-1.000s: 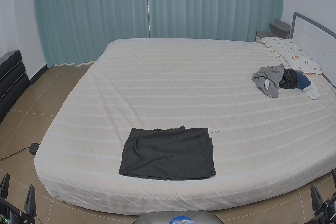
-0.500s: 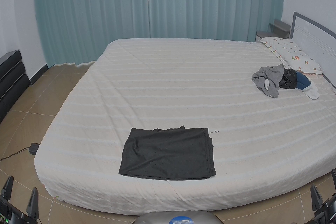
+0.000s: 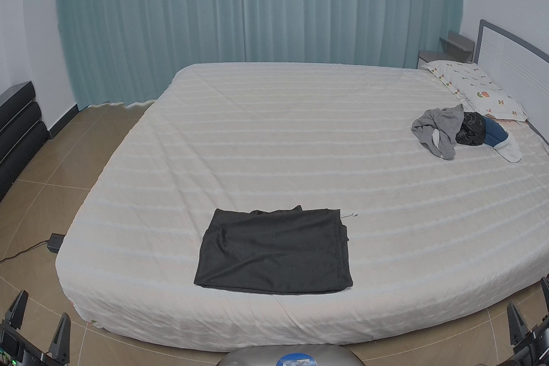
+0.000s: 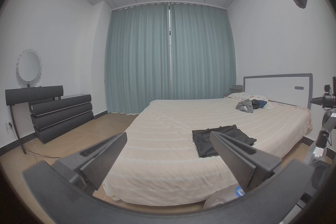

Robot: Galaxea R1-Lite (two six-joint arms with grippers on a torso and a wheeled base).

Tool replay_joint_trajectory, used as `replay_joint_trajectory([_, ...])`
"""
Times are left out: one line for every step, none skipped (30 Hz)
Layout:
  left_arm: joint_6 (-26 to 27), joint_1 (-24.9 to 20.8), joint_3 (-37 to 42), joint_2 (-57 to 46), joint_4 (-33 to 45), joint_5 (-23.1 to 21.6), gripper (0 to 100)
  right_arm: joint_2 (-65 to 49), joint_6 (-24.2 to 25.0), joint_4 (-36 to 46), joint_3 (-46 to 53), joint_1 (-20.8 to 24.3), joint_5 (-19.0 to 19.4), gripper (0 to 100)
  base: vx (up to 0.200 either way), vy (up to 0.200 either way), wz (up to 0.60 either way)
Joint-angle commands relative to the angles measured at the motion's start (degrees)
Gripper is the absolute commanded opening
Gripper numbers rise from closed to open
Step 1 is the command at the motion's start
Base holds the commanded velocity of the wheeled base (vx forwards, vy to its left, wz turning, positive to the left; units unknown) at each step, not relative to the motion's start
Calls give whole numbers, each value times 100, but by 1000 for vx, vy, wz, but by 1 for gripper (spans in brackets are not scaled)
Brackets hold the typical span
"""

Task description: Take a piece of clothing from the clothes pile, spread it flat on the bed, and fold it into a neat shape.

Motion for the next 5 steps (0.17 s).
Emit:
replay_joint_trajectory([-14,2,84,-64,-12,18,100,-57,-2,-2,101,1,3,100,0,0,0])
replay_joint_trajectory([-22,2,84,-64,-12,9,100,-57,-2,-2,101,1,3,100,0,0,0])
replay_joint_trajectory([-31,2,84,-64,-12,18,100,-57,7,-2,101,1,3,100,0,0,0])
replay_joint_trajectory([-22,2,84,-64,-12,18,100,-57,-2,-2,101,1,3,100,0,0,0])
replay_joint_trajectory([-22,2,84,-64,-12,18,100,-57,7,-2,101,1,3,100,0,0,0])
